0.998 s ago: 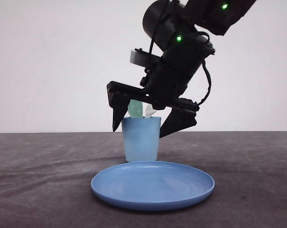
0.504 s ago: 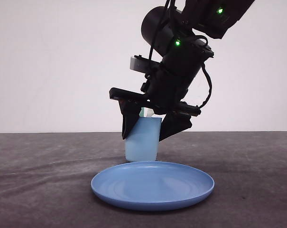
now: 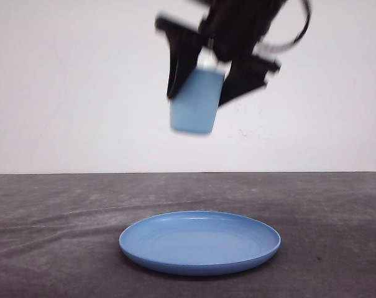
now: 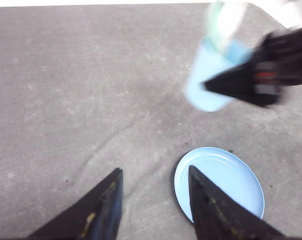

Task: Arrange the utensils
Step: 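Lift the cup with the right gripper above the plate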

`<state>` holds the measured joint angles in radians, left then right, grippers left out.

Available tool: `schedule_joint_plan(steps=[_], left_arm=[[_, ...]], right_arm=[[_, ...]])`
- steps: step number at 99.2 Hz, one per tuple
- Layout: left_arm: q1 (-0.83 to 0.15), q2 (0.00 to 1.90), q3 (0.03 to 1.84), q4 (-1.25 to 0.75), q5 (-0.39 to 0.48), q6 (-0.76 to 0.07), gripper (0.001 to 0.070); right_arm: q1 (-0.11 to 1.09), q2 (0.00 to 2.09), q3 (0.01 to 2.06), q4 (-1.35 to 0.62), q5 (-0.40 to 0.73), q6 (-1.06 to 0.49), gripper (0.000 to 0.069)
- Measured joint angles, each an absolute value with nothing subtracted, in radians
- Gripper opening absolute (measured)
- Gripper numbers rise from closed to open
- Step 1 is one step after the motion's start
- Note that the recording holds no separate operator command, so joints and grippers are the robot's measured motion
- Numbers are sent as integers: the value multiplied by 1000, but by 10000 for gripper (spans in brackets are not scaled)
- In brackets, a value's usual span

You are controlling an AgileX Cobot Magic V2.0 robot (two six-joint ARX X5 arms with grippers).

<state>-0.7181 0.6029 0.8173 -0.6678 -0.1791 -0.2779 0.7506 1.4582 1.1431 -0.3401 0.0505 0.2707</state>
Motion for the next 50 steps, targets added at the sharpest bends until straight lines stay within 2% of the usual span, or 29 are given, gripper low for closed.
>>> schedule_joint_plan(steps=[33, 50], left_arm=[[-718, 603, 817, -667, -179, -278, 238], [-718, 603, 817, -669, -179, -278, 238]], right_arm=[[901, 1312, 1143, -546, 177, 201, 420], [943, 1323, 1096, -514, 188, 191, 418]])
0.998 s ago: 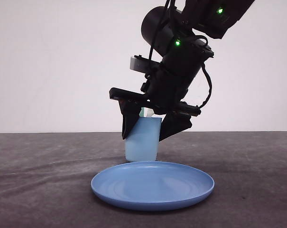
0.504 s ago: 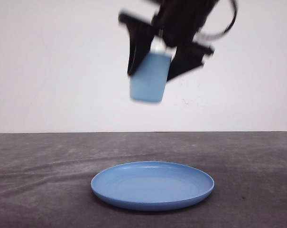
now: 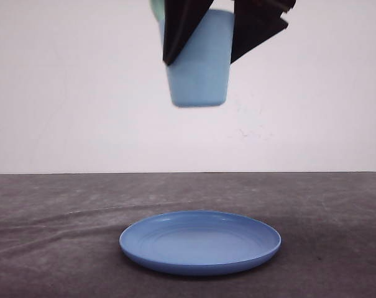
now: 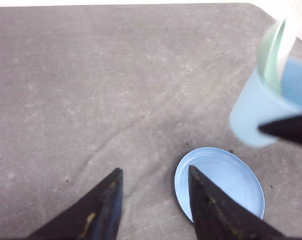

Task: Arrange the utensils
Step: 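Lift the cup with the right gripper above the plate, then lower the cup onto the plate center and open the right gripper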

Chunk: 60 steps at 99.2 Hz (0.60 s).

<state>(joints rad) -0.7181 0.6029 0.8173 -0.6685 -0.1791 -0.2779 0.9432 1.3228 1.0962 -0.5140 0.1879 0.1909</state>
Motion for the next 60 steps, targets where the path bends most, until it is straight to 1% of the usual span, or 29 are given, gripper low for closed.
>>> schedule_joint_plan(steps=[40, 60], left_arm=[[-718, 603, 817, -670, -179, -278, 238], [-718, 603, 817, -672, -179, -278, 238]], right_arm=[[966, 1351, 828, -243, 210, 266, 418], [991, 1420, 784, -154, 229, 286, 417]])
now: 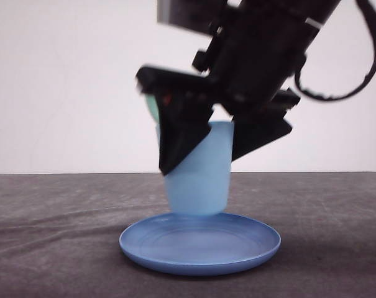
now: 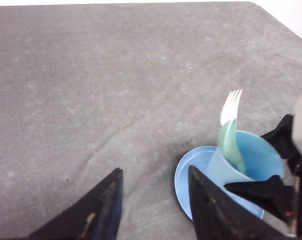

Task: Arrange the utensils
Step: 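Lower the cup onto the plate center and open the right gripper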

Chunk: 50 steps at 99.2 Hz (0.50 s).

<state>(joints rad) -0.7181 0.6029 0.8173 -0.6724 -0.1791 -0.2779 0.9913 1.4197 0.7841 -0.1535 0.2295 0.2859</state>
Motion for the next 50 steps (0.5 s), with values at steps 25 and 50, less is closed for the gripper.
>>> schedule_joint_plan(steps=[25, 50], left_arm=[[-718, 603, 817, -673, -179, -278, 238], [-718, 603, 817, -673, -179, -278, 238]], right_arm=[[999, 1494, 780, -119, 243, 293, 417], [1000, 1495, 780, -117, 247, 297, 417]])
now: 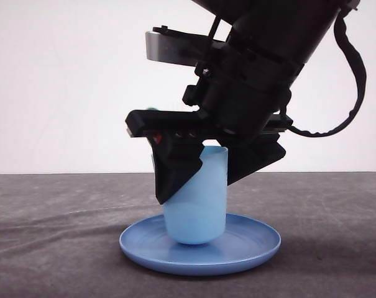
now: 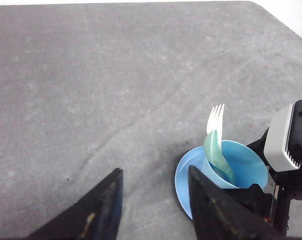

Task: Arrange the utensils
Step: 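Lower the cup onto the plate center and open the right gripper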

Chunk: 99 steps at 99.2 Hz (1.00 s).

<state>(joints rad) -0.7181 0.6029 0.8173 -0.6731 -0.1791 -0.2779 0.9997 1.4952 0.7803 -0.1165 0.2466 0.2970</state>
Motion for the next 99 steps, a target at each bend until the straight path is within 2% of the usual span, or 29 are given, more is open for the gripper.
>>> schedule_joint_plan(steps=[84, 89, 99], left_arm=[[-718, 603, 817, -699, -179, -290, 238], [-718, 603, 817, -700, -179, -290, 238], [-718, 603, 817, -699, -179, -290, 238]], right_arm=[[1000, 1514, 779, -113, 242, 354, 419], [1000, 1514, 779, -114, 241, 360, 441], [999, 1517, 777, -121, 234, 372, 534]])
